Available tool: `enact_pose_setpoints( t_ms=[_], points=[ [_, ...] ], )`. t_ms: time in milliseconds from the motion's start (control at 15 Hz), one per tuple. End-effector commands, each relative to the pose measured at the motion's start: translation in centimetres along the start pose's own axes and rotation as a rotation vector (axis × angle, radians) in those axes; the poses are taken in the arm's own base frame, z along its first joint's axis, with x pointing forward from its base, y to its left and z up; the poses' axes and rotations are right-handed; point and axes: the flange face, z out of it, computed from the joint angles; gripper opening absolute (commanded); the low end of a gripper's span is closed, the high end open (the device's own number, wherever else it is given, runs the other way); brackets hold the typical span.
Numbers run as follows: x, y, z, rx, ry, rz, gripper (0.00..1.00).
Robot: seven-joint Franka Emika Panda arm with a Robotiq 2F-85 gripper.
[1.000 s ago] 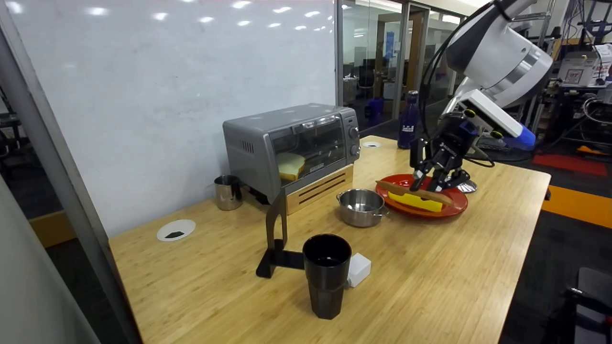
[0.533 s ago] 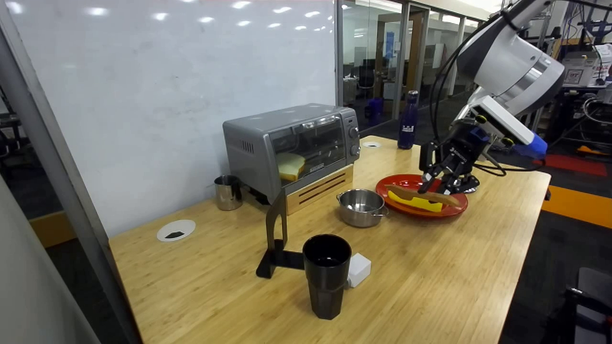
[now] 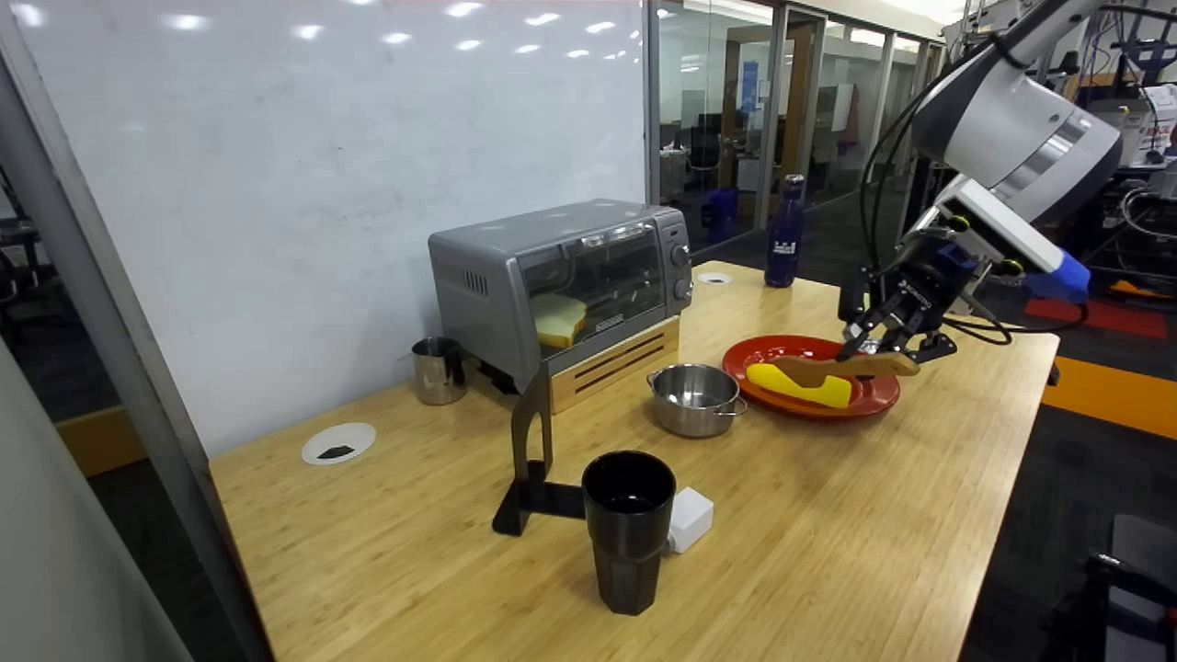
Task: Use the wooden cooking stick to pick up the yellow bottle
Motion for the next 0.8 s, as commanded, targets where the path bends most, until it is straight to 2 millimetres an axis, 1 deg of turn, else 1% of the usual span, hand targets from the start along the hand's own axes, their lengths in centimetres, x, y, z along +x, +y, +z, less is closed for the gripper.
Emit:
enact_pose_setpoints(
  t_ms=[0, 267, 400, 733],
  points=[
    [-0.6, 0.6, -1.1, 0.034, -0.021, -0.008, 0.06],
    [-0.1, 0.6, -0.9, 0.040, -0.069, -0.027, 0.06],
    [0.6, 0.9, -0.9, 0.044, -0.085, -0.030, 0.06],
    [2.9, 2.5, -0.6, 0.049, -0.122, 0.007, 0.06]
  ],
)
